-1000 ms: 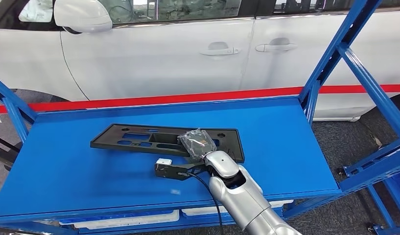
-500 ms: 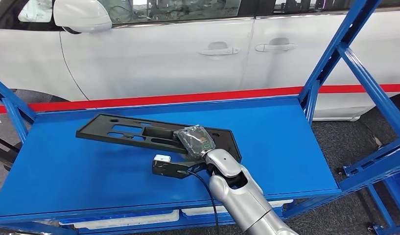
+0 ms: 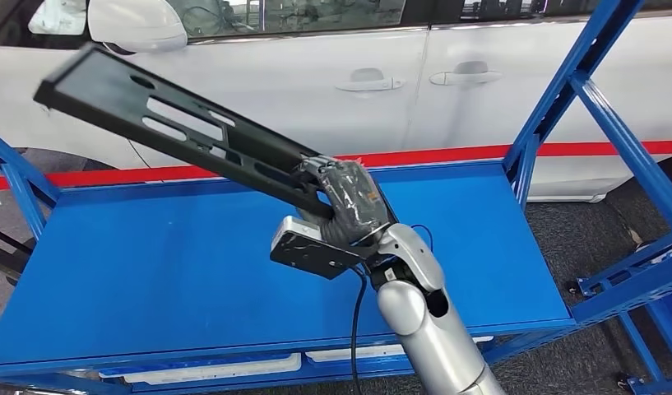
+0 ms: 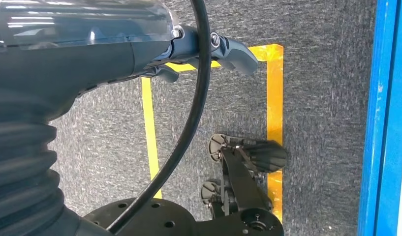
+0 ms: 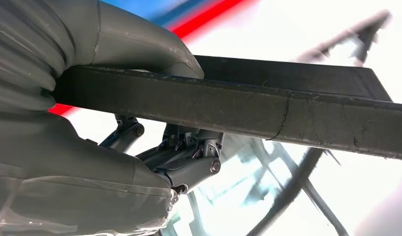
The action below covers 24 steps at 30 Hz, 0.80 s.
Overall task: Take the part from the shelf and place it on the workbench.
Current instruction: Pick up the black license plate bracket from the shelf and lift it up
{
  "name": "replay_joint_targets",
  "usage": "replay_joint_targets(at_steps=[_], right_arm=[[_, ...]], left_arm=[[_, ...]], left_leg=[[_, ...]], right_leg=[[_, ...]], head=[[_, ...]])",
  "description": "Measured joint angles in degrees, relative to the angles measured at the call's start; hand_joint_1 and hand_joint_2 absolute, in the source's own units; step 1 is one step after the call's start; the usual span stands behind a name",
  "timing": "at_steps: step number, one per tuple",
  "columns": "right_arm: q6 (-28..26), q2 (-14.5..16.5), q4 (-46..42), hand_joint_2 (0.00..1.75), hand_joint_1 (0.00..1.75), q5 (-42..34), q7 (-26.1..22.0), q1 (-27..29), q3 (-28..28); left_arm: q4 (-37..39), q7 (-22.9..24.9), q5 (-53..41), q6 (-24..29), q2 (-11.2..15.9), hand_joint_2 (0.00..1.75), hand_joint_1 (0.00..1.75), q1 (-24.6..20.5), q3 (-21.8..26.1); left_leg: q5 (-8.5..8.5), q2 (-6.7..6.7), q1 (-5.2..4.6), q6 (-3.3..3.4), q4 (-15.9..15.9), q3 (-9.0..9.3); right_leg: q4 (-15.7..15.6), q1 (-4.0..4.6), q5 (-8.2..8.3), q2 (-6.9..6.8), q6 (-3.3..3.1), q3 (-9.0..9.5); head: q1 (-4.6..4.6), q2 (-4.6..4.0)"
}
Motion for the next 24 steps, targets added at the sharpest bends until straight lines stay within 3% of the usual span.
replay_joint_targets(at_steps=[3,5,8,9,10,11,13,14,15,18,19,21,23,24], right_arm=[[0.14,-0.22,-6.25,1.75,1.75,-1.19,-0.28,0.80,-1.30],[0.15,-0.50,-9.45,1.75,1.75,-1.42,-0.52,1.40,-1.95],[0.19,-1.19,-12.39,1.75,1.75,-1.62,-0.93,2.57,-2.71],[0.19,-1.45,-12.94,1.75,1.75,-1.64,-0.96,3.06,-2.95],[0.19,-1.70,-13.39,1.75,1.75,-1.64,-0.96,3.51,-3.16],[0.19,-1.89,-13.75,1.75,1.75,-1.64,-0.97,3.80,-3.30],[0.18,-2.17,-14.45,1.75,1.75,-1.64,-1.05,4.03,-3.43],[0.18,-2.27,-14.78,1.75,1.75,-1.63,-1.13,4.12,-3.47],[0.17,-2.37,-15.05,1.75,1.75,-1.61,-1.18,4.23,-3.52],[0.14,-2.65,-15.60,1.75,1.75,-1.53,-1.24,4.62,-3.68],[0.13,-2.71,-15.72,1.75,1.75,-1.50,-1.24,4.71,-3.71],[0.12,-2.80,-15.92,1.75,1.75,-1.46,-1.24,4.86,-3.79],[0.12,-2.89,-16.10,1.75,1.75,-1.42,-1.24,5.01,-3.89],[0.12,-2.96,-16.18,1.75,1.75,-1.39,-1.24,5.12,-3.94]], left_arm=[[0.00,0.02,0.08,0.04,-0.01,1.75,0.00,0.07,0.02],[0.00,0.02,0.20,0.04,-0.07,1.75,0.00,0.01,0.03],[0.00,0.02,0.36,0.06,-0.10,1.75,0.00,-0.07,0.03],[0.00,0.02,0.38,0.08,-0.10,1.75,0.00,-0.06,0.04],[0.00,0.02,0.41,0.09,-0.10,1.75,0.00,-0.05,0.04],[0.00,0.02,0.42,0.11,-0.11,1.75,0.00,-0.05,0.05],[0.00,0.01,0.41,0.19,-0.11,1.75,0.00,-0.07,0.05],[0.00,0.00,0.38,0.26,-0.11,1.75,0.00,-0.09,0.05],[0.00,-0.01,0.34,0.38,-0.10,1.75,0.00,-0.10,0.05],[0.00,0.01,0.17,0.76,-0.10,1.75,0.00,-0.04,0.05],[0.01,0.03,0.09,0.82,-0.14,1.75,0.00,0.02,0.05],[0.03,0.05,-0.02,0.90,-0.23,1.75,0.00,0.08,0.05],[0.04,0.08,-0.05,0.93,-0.25,1.75,0.00,0.05,0.05],[0.04,0.11,-0.05,0.95,-0.23,1.75,0.00,0.02,0.05]], left_leg=[[0.48,0.05,0.17,0.81,-0.66,0.31],[1.39,0.26,0.52,1.32,-2.19,0.93],[1.86,0.47,0.61,1.59,-2.73,0.87],[1.87,0.49,0.63,1.57,-2.55,0.65],[1.88,0.50,0.67,1.53,-2.28,0.38],[1.86,0.50,0.74,1.43,-1.90,0.05],[1.68,0.47,0.93,0.89,-0.79,-0.78],[1.60,0.42,0.96,0.46,-0.23,-1.18],[1.61,0.36,0.92,-0.02,0.22,-1.47],[2.11,0.19,0.92,-1.31,0.55,-2.07],[1.59,0.21,1.06,-1.66,0.91,-2.44],[-2.06,0.28,1.28,-2.11,4.30,-3.80],[-7.19,0.29,1.31,-2.41,11.27,-5.76],[-8.69,0.29,1.31,-2.50,14.42,-6.27]], right_leg=[[-0.28,0.04,0.15,0.02,0.66,0.27],[1.23,0.19,-1.50,0.05,0.95,-0.24],[10.76,0.08,-7.09,0.08,1.31,-4.38],[13.46,-0.04,-7.91,0.06,1.52,-5.54],[14.41,-0.24,-7.64,0.03,1.75,-5.87],[13.06,-0.50,-6.28,-0.02,1.98,-5.09],[6.26,-0.98,-3.04,-0.14,2.32,-1.39],[3.56,-0.95,-1.85,-0.05,2.17,0.01],[1.95,-0.86,-1.36,0.05,1.88,0.73],[1.67,-0.59,-0.80,0.25,0.36,0.00],[1.58,-0.63,-0.46,0.20,-0.25,-0.35],[1.35,-0.74,0.48,0.02,-1.26,-1.22],[1.39,-0.54,1.37,-0.11,-1.64,-2.35],[1.46,-0.41,1.83,-0.16,-1.67,-2.99]], head=[[-0.01,0.00],[0.01,0.00],[0.00,0.00],[0.00,0.00],[0.00,0.00],[0.00,0.00],[0.00,0.00],[0.00,0.00],[0.00,0.00],[-0.01,0.00],[-0.01,0.00],[-0.01,0.00],[-0.01,0.00],[-0.01,0.00]])
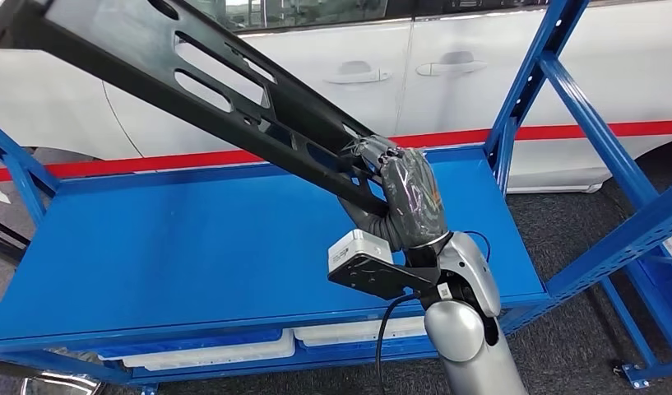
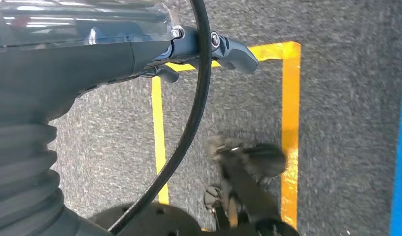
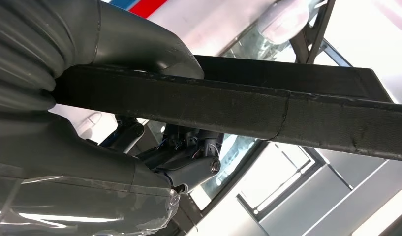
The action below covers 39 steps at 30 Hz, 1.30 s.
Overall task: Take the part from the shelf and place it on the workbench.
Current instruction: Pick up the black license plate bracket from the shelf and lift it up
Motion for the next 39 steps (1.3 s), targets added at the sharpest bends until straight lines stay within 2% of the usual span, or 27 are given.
replay_joint_targets(at_steps=[1,2,4,6,8,10,11,13,15,16,17,18,19,21,22,23,25,26,27,30,31,32,33,34,35,37,39], right_arm=[[0.00,-0.08,-0.03,1.75,1.75,0.04,0.00,0.13,-0.03],[0.00,-0.16,-0.06,1.75,1.75,0.11,0.01,0.25,-0.06],[-0.01,-0.27,-0.25,1.75,1.75,0.25,0.01,0.41,-0.12],[-0.04,-0.31,-0.69,1.75,1.75,0.36,0.02,0.45,-0.21],[-0.07,-0.34,-1.04,1.75,1.75,0.43,0.04,0.48,-0.27],[-0.07,-0.42,-1.27,1.75,1.75,0.47,0.11,0.60,-0.39],[-0.08,-0.51,-1.43,1.75,1.75,0.49,0.14,0.65,-0.47],[-0.09,-0.74,-1.69,1.75,1.75,0.57,0.17,0.78,-0.64],[-0.09,-0.99,-1.82,1.75,1.75,0.67,0.19,1.01,-0.70],[-0.09,-1.11,-1.83,1.75,1.75,0.70,0.19,1.16,-0.73],[-0.09,-1.24,-1.84,1.75,1.75,0.75,0.19,1.30,-0.75],[-0.09,-1.34,-1.86,1.75,1.75,0.80,0.19,1.41,-0.76],[-0.09,-1.42,-1.91,1.75,1.75,0.84,0.19,1.46,-0.78],[-0.09,-1.50,-2.22,1.75,1.75,0.93,0.19,1.51,-0.77],[-0.10,-1.52,-2.39,1.75,1.75,0.98,0.19,1.53,-0.76],[-0.11,-1.55,-2.57,1.75,1.75,1.02,0.19,1.53,-0.78],[-0.14,-1.59,-2.78,1.75,1.75,1.11,0.19,1.56,-0.81],[-0.14,-1.60,-2.84,1.75,1.75,1.15,0.19,1.56,-0.82],[-0.14,-1.61,-2.88,1.75,1.75,1.19,0.20,1.59,-0.83],[-0.13,-1.61,-2.91,1.75,1.75,1.24,0.21,1.66,-0.91],[-0.13,-1.61,-2.91,1.75,1.75,1.25,0.21,1.72,-0.93],[-0.14,-1.61,-2.91,1.75,1.75,1.26,0.21,1.80,-0.96],[-0.14,-1.62,-2.91,1.75,1.75,1.27,0.21,1.87,-0.98],[-0.15,-1.62,-2.91,1.75,1.75,1.29,0.21,1.92,-1.00],[-0.15,-1.62,-2.95,1.75,1.75,1.31,0.21,1.96,-1.02],[-0.15,-1.62,-3.14,1.75,1.75,1.39,0.22,2.01,-1.07],[-0.15,-1.62,-3.32,1.75,1.75,1.45,0.20,2.04,-1.10]], left_arm=[[0.00,0.04,0.00,0.01,0.01,1.75,0.00,-0.01,0.00],[0.00,0.09,0.00,0.01,0.01,1.75,0.00,-0.01,0.00],[0.00,0.19,0.00,0.02,0.01,1.75,0.00,-0.08,0.00],[0.00,0.23,0.00,0.05,0.03,1.75,0.00,-0.28,0.00],[0.00,0.24,0.00,0.10,0.05,1.75,0.00,-0.41,0.00],[0.00,0.25,-0.01,0.13,0.03,1.75,0.00,-0.44,0.00],[0.00,0.26,-0.01,0.15,0.00,1.75,0.00,-0.48,0.00],[0.00,0.26,-0.03,0.21,-0.04,1.75,0.00,-0.57,0.00],[0.00,0.25,-0.04,0.30,-0.04,1.75,0.00,-0.56,0.00],[0.00,0.25,-0.04,0.34,-0.04,1.75,0.00,-0.55,0.00],[0.00,0.25,-0.04,0.38,-0.04,1.75,0.00,-0.54,0.00],[0.00,0.25,-0.03,0.43,-0.04,1.75,0.00,-0.54,0.00],[0.00,0.25,-0.03,0.47,-0.05,1.75,0.00,-0.55,0.00],[0.00,0.26,-0.02,0.53,-0.09,1.75,0.00,-0.54,0.00],[0.00,0.25,-0.02,0.58,-0.12,1.75,0.00,-0.53,0.00],[0.00,0.26,-0.02,0.65,-0.15,1.75,0.00,-0.52,0.00],[0.00,0.29,-0.02,0.79,-0.15,1.75,0.00,-0.45,0.01],[0.01,0.32,-0.02,0.83,-0.16,1.75,0.00,-0.41,0.01],[0.01,0.34,-0.02,0.85,-0.18,1.75,0.00,-0.35,0.02],[0.02,0.47,-0.05,0.87,-0.24,1.75,0.00,-0.34,0.02],[0.02,0.51,-0.05,0.89,-0.23,1.75,0.00,-0.37,0.02],[0.02,0.54,-0.06,0.90,-0.21,1.75,0.00,-0.39,0.02],[0.02,0.56,-0.07,0.91,-0.20,1.75,0.00,-0.41,0.02],[0.02,0.57,-0.07,0.91,-0.19,1.75,0.00,-0.43,0.02],[0.02,0.58,-0.08,0.92,-0.18,1.75,0.00,-0.50,0.02],[0.02,0.58,-0.10,0.93,-0.17,1.75,0.00,-0.68,0.02],[0.02,0.64,-0.11,0.97,-0.17,1.75,0.00,-0.74,0.02]], left_leg=[[-0.33,0.00,-0.01,0.00,1.61,0.26],[0.41,0.00,-0.01,0.09,1.24,1.50],[3.01,-0.02,-0.07,0.56,-5.27,6.74],[3.69,-0.10,-0.43,1.12,-12.70,11.70],[3.60,-0.19,-0.91,1.67,-15.33,12.90],[4.80,-0.05,-0.91,2.43,-15.89,12.32],[5.54,0.10,-0.78,2.96,-16.24,11.96],[7.07,0.39,-0.66,3.79,-16.61,10.82],[8.27,0.46,-0.87,4.14,-16.35,9.03],[8.76,0.49,-0.97,4.16,-16.11,8.13],[9.23,0.52,-1.06,4.13,-15.79,7.15],[9.63,0.53,-1.12,4.08,-15.42,6.24],[10.00,0.51,-1.18,3.98,-14.98,5.38],[10.66,0.44,-1.31,3.57,-14.16,4.00],[11.03,0.43,-1.32,3.27,-13.95,3.67],[11.47,0.43,-1.29,2.92,-13.92,3.48],[12.10,0.39,-1.21,2.19,-14.09,3.23],[11.41,0.35,-1.15,1.83,-13.73,2.86],[9.55,0.31,-1.08,1.47,-12.47,2.28],[1.30,0.30,-0.63,0.44,-3.14,0.10],[0.39,0.30,-0.51,0.18,-0.22,-0.02],[0.93,0.30,-0.40,0.00,1.21,0.57],[2.49,0.30,-0.26,-0.12,0.69,2.08],[4.16,0.30,-0.12,-0.19,-1.75,4.52],[4.73,0.27,-0.02,-0.20,-5.62,7.56],[3.82,0.02,-0.20,0.35,-13.06,12.59],[3.23,-0.25,-0.60,1.39,-15.68,13.79]], right_leg=[[0.09,0.10,0.45,-0.04,0.01,-0.65],[0.20,0.17,0.88,-0.06,0.07,-1.29],[0.43,0.22,1.66,-0.05,0.30,-2.32],[0.43,0.26,2.44,-0.08,0.88,-2.87],[0.00,0.16,3.37,-0.14,1.73,-2.88],[-0.36,0.16,3.85,-0.09,2.55,-2.96],[0.18,0.21,2.84,-0.05,2.79,-3.30],[4.49,0.22,-2.21,-0.02,2.95,-4.73],[11.50,0.24,-7.04,-0.02,3.00,-6.24],[14.01,0.23,-7.68,-0.02,3.03,-6.42],[14.74,0.23,-6.94,-0.03,3.00,-5.68],[13.63,0.24,-5.48,-0.03,2.90,-4.08],[10.68,0.28,-4.03,-0.03,2.68,-1.48],[3.12,0.62,-3.65,-0.05,2.09,3.98],[0.41,0.85,-4.01,-0.04,1.83,5.62],[-0.94,1.07,-4.39,-0.04,1.61,6.20],[-1.48,1.01,-3.45,-0.12,1.06,5.65],[-1.67,0.86,-2.84,-0.23,0.71,5.20],[-1.87,0.69,-2.11,-0.34,0.32,4.61],[-1.89,0.60,0.01,-0.46,-0.20,2.16],[-1.79,0.59,0.70,-0.47,-0.12,1.20],[-1.63,0.54,1.37,-0.48,0.02,0.20],[-1.40,0.47,1.99,-0.49,0.20,-0.81],[-1.12,0.39,2.56,-0.49,0.45,-1.75],[-0.84,0.36,3.05,-0.48,0.75,-2.53],[-0.52,0.39,3.98,-0.52,1.46,-3.29],[-0.87,0.39,5.13,-0.59,2.28,-3.28]], head=[[0.01,0.00],[0.01,0.00],[0.01,0.00],[0.01,0.00],[0.02,0.00],[0.02,0.00],[0.03,0.00],[0.03,0.00],[0.03,0.00],[0.03,0.00],[0.03,0.00],[0.03,0.00],[0.03,0.00],[0.02,0.00],[0.02,0.00],[0.02,0.00],[0.03,0.00],[0.02,0.00],[0.02,0.00],[0.02,0.00],[0.02,0.00],[0.01,0.00],[0.01,0.00],[0.01,0.00],[0.00,0.00],[0.01,0.00],[0.03,0.00]])
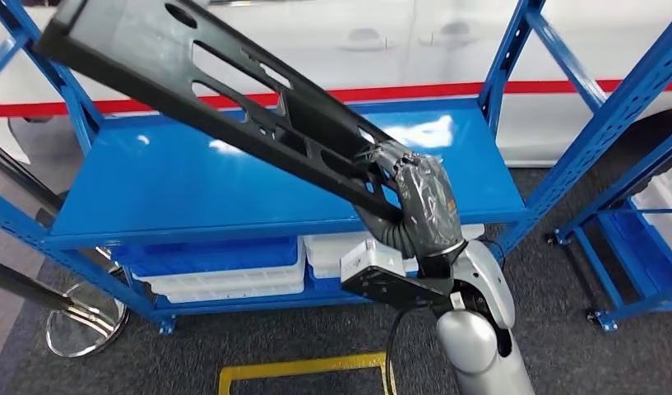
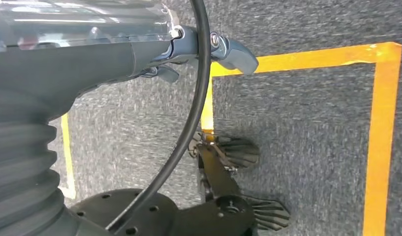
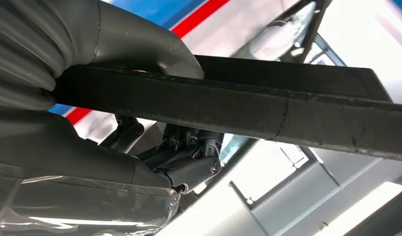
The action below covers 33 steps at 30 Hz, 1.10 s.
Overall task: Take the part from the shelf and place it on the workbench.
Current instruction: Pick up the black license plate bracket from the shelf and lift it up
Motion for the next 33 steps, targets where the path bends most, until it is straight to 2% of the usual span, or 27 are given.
replay_joint_targets(at_steps=[1,2,3,4,6,7,8,9,10,11,13,14,15,17,18,19,21,22,23,24,25,26,27,29,30,32,33], right_arm=[[0.00,-0.02,-0.02,1.75,1.75,0.00,0.00,0.03,-0.03],[0.00,-0.04,-0.05,1.75,1.75,-0.01,0.01,0.06,-0.07],[0.00,-0.09,-0.07,1.75,1.75,0.00,0.03,0.11,-0.12],[0.00,-0.14,-0.07,1.75,1.75,0.01,0.05,0.16,-0.19],[-0.01,-0.22,-0.07,1.75,1.75,0.01,0.05,0.24,-0.30],[-0.01,-0.28,-0.07,1.75,1.75,0.01,0.05,0.29,-0.37],[-0.02,-0.34,-0.07,1.75,1.75,0.01,0.06,0.33,-0.41],[-0.02,-0.40,-0.07,1.75,1.75,0.01,0.06,0.36,-0.45],[-0.01,-0.45,-0.07,1.75,1.75,0.01,0.06,0.37,-0.47],[-0.02,-0.48,-0.08,1.75,1.75,0.02,0.06,0.34,-0.47],[-0.01,-0.49,-0.18,1.75,1.75,0.08,0.05,0.25,-0.46],[-0.02,-0.49,-0.26,1.75,1.75,0.11,0.05,0.16,-0.46],[-0.02,-0.49,-0.33,1.75,1.75,0.14,0.05,0.00,-0.46],[-0.02,-0.49,-0.39,1.75,1.75,0.14,0.05,-0.22,-0.47],[-0.02,-0.49,-0.38,1.75,1.75,0.15,0.05,-0.26,-0.47],[-0.01,-0.49,-0.38,1.75,1.75,0.16,0.05,-0.21,-0.48],[0.00,-0.49,-0.37,1.75,1.75,0.19,0.07,-0.15,-0.55],[0.01,-0.49,-0.37,1.75,1.75,0.20,0.07,-0.14,-0.63],[0.01,-0.49,-0.37,1.75,1.75,0.21,0.08,-0.12,-0.72],[0.02,-0.49,-0.37,1.75,1.75,0.22,0.09,-0.11,-0.81],[0.04,-0.49,-0.37,1.75,1.75,0.22,0.11,-0.11,-0.87],[0.05,-0.49,-0.38,1.75,1.75,0.23,0.13,-0.15,-0.92],[0.07,-0.48,-0.39,1.75,1.75,0.24,0.14,-0.19,-0.96],[0.09,-0.47,-0.45,1.75,1.75,0.27,0.14,-0.34,-1.02],[0.09,-0.46,-0.47,1.75,1.75,0.28,0.13,-0.41,-1.03],[0.10,-0.46,-0.48,1.75,1.75,0.28,0.13,-0.48,-1.07],[0.11,-0.47,-0.48,1.75,1.75,0.28,0.13,-0.50,-1.11]], left_arm=[[0.01,0.04,-0.01,0.02,-0.01,1.75,0.00,0.03,0.00],[0.01,0.08,-0.01,0.03,-0.02,1.75,0.00,0.00,0.00],[0.01,0.09,-0.02,0.03,-0.04,1.75,0.00,-0.02,0.00],[0.01,0.09,-0.02,0.03,-0.05,1.75,0.00,-0.06,0.00],[0.00,0.07,-0.02,0.03,-0.05,1.75,0.00,-0.07,0.00],[-0.01,0.07,-0.02,0.03,-0.05,1.75,0.00,-0.04,0.00],[-0.01,0.08,-0.02,0.03,-0.05,1.75,0.00,-0.03,0.00],[0.00,0.08,-0.02,0.03,-0.05,1.75,0.00,-0.03,0.00],[0.00,0.09,-0.03,0.03,-0.05,1.75,0.00,-0.04,0.00],[0.01,0.10,-0.04,0.04,-0.06,1.75,0.00,-0.06,0.00],[0.01,0.15,-0.06,0.05,-0.10,1.75,0.00,-0.06,0.00],[0.01,0.19,-0.07,0.05,-0.13,1.75,0.00,-0.05,0.00],[0.01,0.23,-0.08,0.06,-0.14,1.75,0.00,-0.04,0.00],[0.00,0.32,-0.10,0.08,-0.13,1.75,0.00,-0.06,0.00],[0.00,0.37,-0.12,0.09,-0.12,1.75,0.00,-0.03,0.00],[0.00,0.42,-0.14,0.10,-0.11,1.75,0.00,0.04,0.00],[0.00,0.54,-0.16,0.11,-0.11,1.75,0.00,0.19,0.00],[-0.01,0.57,-0.16,0.11,-0.09,1.75,0.00,0.20,0.00],[-0.01,0.61,-0.16,0.11,-0.07,1.75,0.00,0.18,0.00],[-0.02,0.63,-0.15,0.11,-0.03,1.75,0.00,0.16,0.00],[-0.02,0.65,-0.12,0.11,-0.01,1.75,0.00,0.14,0.00],[-0.02,0.67,-0.09,0.11,0.02,1.75,0.00,0.11,0.00],[-0.02,0.68,-0.06,0.11,0.03,1.75,0.00,0.04,0.00],[-0.02,0.65,-0.03,0.09,0.05,1.75,0.00,-0.17,0.00],[-0.02,0.63,-0.02,0.08,0.07,1.75,0.00,-0.22,0.00],[-0.02,0.63,-0.02,0.07,0.07,1.75,0.00,-0.14,0.00],[-0.02,0.63,-0.02,0.07,0.07,1.75,0.00,-0.11,0.00]], left_leg=[[0.61,0.02,0.07,0.61,0.06,-0.48],[1.23,0.13,0.12,1.14,-0.08,-0.99],[2.05,0.29,0.18,1.76,-0.24,-1.70],[2.92,0.43,0.22,2.25,-0.34,-2.55],[4.51,0.57,-0.12,2.81,-0.23,-4.48],[5.25,0.59,-0.31,2.88,-0.12,-5.51],[5.94,0.60,-0.50,2.91,0.06,-6.56],[6.55,0.61,-0.67,2.89,0.30,-7.64],[7.12,0.60,-0.82,2.86,0.59,-8.66],[7.63,0.59,-0.92,2.79,0.91,-9.51],[8.57,0.49,-1.11,2.44,1.31,-10.56],[9.07,0.47,-1.09,2.16,1.28,-10.68],[9.63,0.46,-1.04,1.86,1.12,-10.77],[10.47,0.43,-0.88,1.22,0.87,-11.13],[9.59,0.39,-0.82,0.87,1.47,-11.74],[7.44,0.35,-0.72,0.52,3.10,-12.55],[1.03,0.35,-0.39,-0.10,9.53,-14.55],[-1.17,0.36,-0.25,-0.33,13.30,-15.22],[-1.69,0.36,-0.13,-0.53,16.11,-15.26],[-0.78,0.36,-0.03,-0.67,17.40,-14.49],[0.94,0.37,0.05,-0.75,16.69,-12.73],[2.38,0.36,0.13,-0.77,14.03,-9.94],[2.63,0.34,0.12,-0.72,10.00,-6.45],[0.96,0.18,-0.05,-0.19,2.38,-1.03],[0.22,0.09,-0.23,0.16,0.43,0.03],[0.90,0.17,-0.27,1.01,-0.34,-0.48],[1.59,0.31,-0.19,1.53,-0.46,-0.98]], right_leg=[[-0.16,-0.06,0.33,0.04,0.38,-0.07],[0.11,-0.11,-0.26,0.16,0.66,-0.43],[1.26,-0.13,-2.10,0.29,0.83,-1.01],[3.57,-0.16,-5.01,0.39,0.89,-1.78],[10.41,-0.16,-10.91,0.43,0.91,-3.23],[13.63,-0.15,-12.05,0.43,0.91,-3.51],[15.59,-0.14,-11.74,0.44,0.84,-3.21],[15.91,-0.08,-10.34,0.44,0.68,-2.12],[14.40,0.05,-8.66,0.44,0.38,-0.12],[11.09,0.27,-7.81,0.45,-0.07,2.84],[2.95,0.74,-8.84,0.40,-0.78,8.93],[0.15,0.97,-9.59,0.39,-0.97,10.75],[-1.28,1.11,-9.86,0.37,-1.00,11.37],[-1.66,1.08,-8.63,0.27,-1.38,10.54],[-1.81,0.94,-7.97,0.14,-1.70,9.93],[-1.89,0.79,-7.15,0.00,-2.05,9.15],[-1.86,0.70,-5.62,-0.13,-2.45,7.33],[-1.78,0.70,-4.83,-0.14,-2.48,6.26],[-1.67,0.69,-4.04,-0.14,-2.41,5.12],[-1.50,0.64,-3.29,-0.15,-2.29,3.97],[-1.28,0.57,-2.59,-0.16,-2.10,2.84],[-1.01,0.50,-1.96,-0.16,-1.88,1.85],[-0.70,0.52,-1.45,-0.15,-1.62,1.03],[-0.30,0.58,-0.42,-0.22,-1.00,0.15],[-0.35,0.59,0.14,-0.28,-0.64,0.01],[-0.62,0.47,0.91,-0.23,0.07,-0.18],[-0.06,0.41,-0.07,-0.09,0.35,-0.63]], head=[[0.01,0.00],[0.00,0.00],[0.01,0.00],[0.01,0.00],[0.01,0.00],[0.00,0.00],[0.00,0.00],[0.00,0.00],[0.00,0.00],[0.00,0.00],[-0.02,0.00],[-0.02,0.00],[-0.02,0.00],[-0.01,0.00],[-0.01,0.00],[-0.02,0.00],[-0.02,0.00],[-0.02,0.00],[-0.02,0.00],[-0.02,0.00],[-0.02,0.00],[-0.02,0.00],[-0.03,0.00],[-0.02,0.00],[-0.03,0.00],[-0.02,0.00],[-0.02,0.00]])
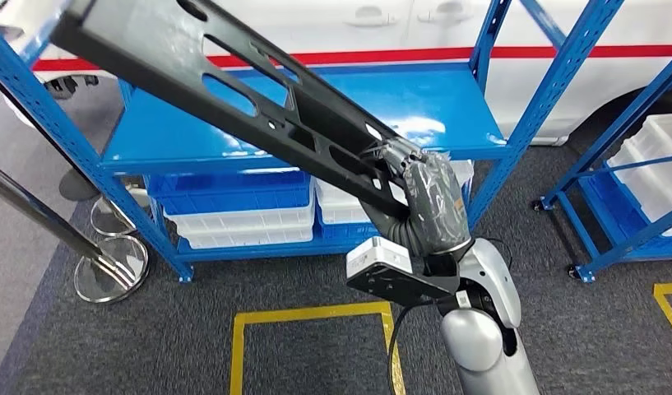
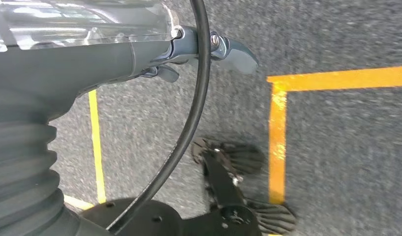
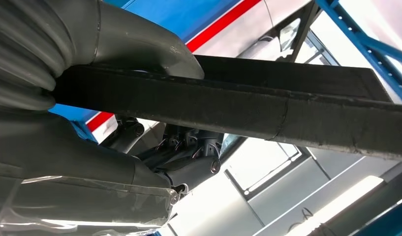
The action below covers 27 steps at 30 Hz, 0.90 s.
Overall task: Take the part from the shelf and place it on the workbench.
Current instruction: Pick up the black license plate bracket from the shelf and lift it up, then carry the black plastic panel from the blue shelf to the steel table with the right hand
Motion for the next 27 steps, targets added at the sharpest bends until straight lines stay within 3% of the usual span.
replay_joint_targets(at_steps=[1,3,4,5,6,7,9,11,13,15,16,17,19,20,21,22,24,26,27], right_arm=[[0.00,-0.02,0.00,1.75,1.75,0.00,0.01,-0.01,-0.05],[0.02,-0.05,-0.01,1.75,1.75,-0.01,0.01,-0.04,-0.13],[0.03,-0.06,-0.01,1.75,1.75,-0.01,0.01,-0.03,-0.15],[0.05,-0.08,-0.01,1.75,1.75,-0.01,0.01,-0.01,-0.17],[0.05,-0.10,-0.01,1.75,1.75,-0.02,0.01,0.01,-0.19],[0.06,-0.13,-0.01,1.75,1.75,-0.04,0.01,0.02,-0.20],[0.07,-0.19,-0.04,1.75,1.75,-0.14,0.01,0.04,-0.22],[0.07,-0.21,-0.18,1.75,1.75,-0.24,0.01,0.09,-0.24],[0.07,-0.25,-0.36,1.75,1.75,-0.28,0.01,0.20,-0.30],[0.08,-0.32,-0.44,1.75,1.75,-0.32,0.01,0.32,-0.38],[0.09,-0.34,-0.44,1.75,1.75,-0.32,0.01,0.35,-0.40],[0.10,-0.36,-0.44,1.75,1.75,-0.33,0.01,0.41,-0.42],[0.11,-0.36,-0.44,1.75,1.75,-0.35,0.01,0.58,-0.46],[0.11,-0.37,-0.44,1.75,1.75,-0.36,0.01,0.69,-0.49],[0.11,-0.37,-0.44,1.75,1.75,-0.36,0.01,0.81,-0.50],[0.11,-0.38,-0.45,1.75,1.75,-0.36,0.01,0.94,-0.50],[0.11,-0.42,-0.58,1.75,1.75,-0.36,0.01,1.30,-0.51],[0.10,-0.45,-1.00,1.75,1.75,-0.36,-0.06,1.76,-0.52],[0.09,-0.47,-1.22,1.75,1.75,-0.36,-0.13,1.97,-0.53]], left_arm=[[0.00,-0.01,0.01,0.00,-0.01,1.75,0.00,0.01,0.00],[0.00,-0.02,0.07,-0.01,0.01,1.75,0.00,-0.03,0.00],[0.00,-0.02,0.12,-0.02,0.02,1.75,0.00,-0.03,0.00],[0.00,-0.02,0.17,-0.02,0.04,1.75,0.00,-0.02,0.00],[0.00,-0.02,0.26,0.00,0.05,1.75,0.00,-0.01,0.01],[0.00,-0.01,0.36,0.03,0.05,1.75,0.00,-0.01,0.01],[0.00,0.12,0.55,0.10,0.04,1.75,0.00,0.00,0.04],[0.00,0.29,0.64,0.15,-0.01,1.75,0.00,0.03,0.11],[0.00,0.40,0.66,0.17,-0.03,1.75,0.00,0.12,0.31],[-0.01,0.47,0.67,0.26,0.07,1.75,0.00,0.21,0.60],[-0.01,0.48,0.67,0.28,0.11,1.75,0.00,0.28,0.70],[-0.01,0.48,0.68,0.32,0.15,1.75,0.00,0.34,0.77],[0.00,0.49,0.68,0.32,0.20,1.75,0.00,0.45,0.81],[0.00,0.49,0.68,0.33,0.23,1.75,0.00,0.46,0.83],[0.00,0.49,0.68,0.34,0.27,1.75,0.00,0.45,0.84],[0.00,0.49,0.69,0.36,0.31,1.75,0.00,0.45,0.85],[0.00,0.49,0.73,0.39,0.38,1.75,0.00,0.40,0.87],[0.00,0.48,0.77,0.40,0.40,1.75,0.00,0.32,0.87],[0.00,0.47,0.79,0.41,0.40,1.75,0.00,0.31,0.88]], left_leg=[[0.82,0.15,0.09,0.52,-0.15,-0.67],[2.43,0.31,0.01,1.23,-0.14,-2.43],[3.17,0.34,-0.11,1.37,-0.07,-3.45],[3.90,0.36,-0.25,1.41,0.04,-4.50],[4.56,0.38,-0.38,1.41,0.18,-5.54],[5.17,0.39,-0.51,1.39,0.35,-6.53],[6.27,0.35,-0.75,1.23,0.71,-8.17],[7.31,0.31,-0.89,0.81,0.93,-9.12],[8.50,0.34,-0.68,0.19,0.61,-9.46],[8.51,0.22,-0.56,-0.44,0.55,-10.10],[7.04,0.12,-0.57,-0.74,1.61,-10.66],[4.53,0.03,-0.49,-1.05,3.82,-11.43],[-1.00,0.01,-0.10,-1.70,10.92,-12.96],[-2.31,0.02,0.12,-2.03,14.27,-13.36],[-2.27,0.02,0.33,-2.33,16.22,-13.11],[-1.12,0.03,0.53,-2.61,16.29,-12.00],[1.32,0.03,0.95,-3.07,10.91,-7.38],[0.90,-0.13,0.86,-2.92,3.73,-2.67],[0.20,-0.23,0.70,-2.65,1.62,-1.52]], right_leg=[[1.54,-0.04,-2.11,0.15,0.19,-0.69],[8.01,-0.15,-8.39,0.33,0.40,-2.67],[11.88,-0.18,-10.65,0.34,0.49,-3.47],[14.98,-0.18,-11.53,0.34,0.55,-3.78],[16.55,-0.18,-11.04,0.35,0.52,-3.33],[16.14,-0.15,-9.59,0.36,0.35,-1.89],[9.93,0.14,-7.28,0.41,-0.48,3.87],[1.50,0.59,-8.10,0.42,-1.23,9.86],[-2.36,0.99,-8.69,0.41,-1.53,11.73],[-3.07,0.71,-7.30,0.21,-2.07,10.99],[-3.42,0.48,-6.56,0.07,-2.44,10.49],[-3.58,0.26,-5.83,-0.06,-2.75,9.84],[-3.31,0.30,-4.67,-0.13,-3.00,8.24],[-3.04,0.27,-4.14,-0.16,-2.92,7.32],[-2.70,0.20,-3.66,-0.19,-2.79,6.37],[-2.26,0.07,-3.25,-0.21,-2.59,5.40],[-1.21,-0.20,-2.67,-0.21,-2.06,3.61],[-0.27,-0.22,-2.10,-0.24,-1.38,2.30],[-0.07,-0.18,-1.68,-0.25,-1.02,1.91]], head=[[0.02,0.00],[0.02,0.00],[0.02,0.00],[0.01,0.00],[0.01,0.00],[0.01,0.00],[0.00,0.00],[0.00,0.00],[0.00,0.00],[-0.01,0.00],[0.00,0.00],[0.00,0.00],[0.01,0.00],[-0.01,0.00],[-0.01,0.00],[0.00,0.00],[-0.01,0.00],[-0.01,0.00],[0.00,0.00]])
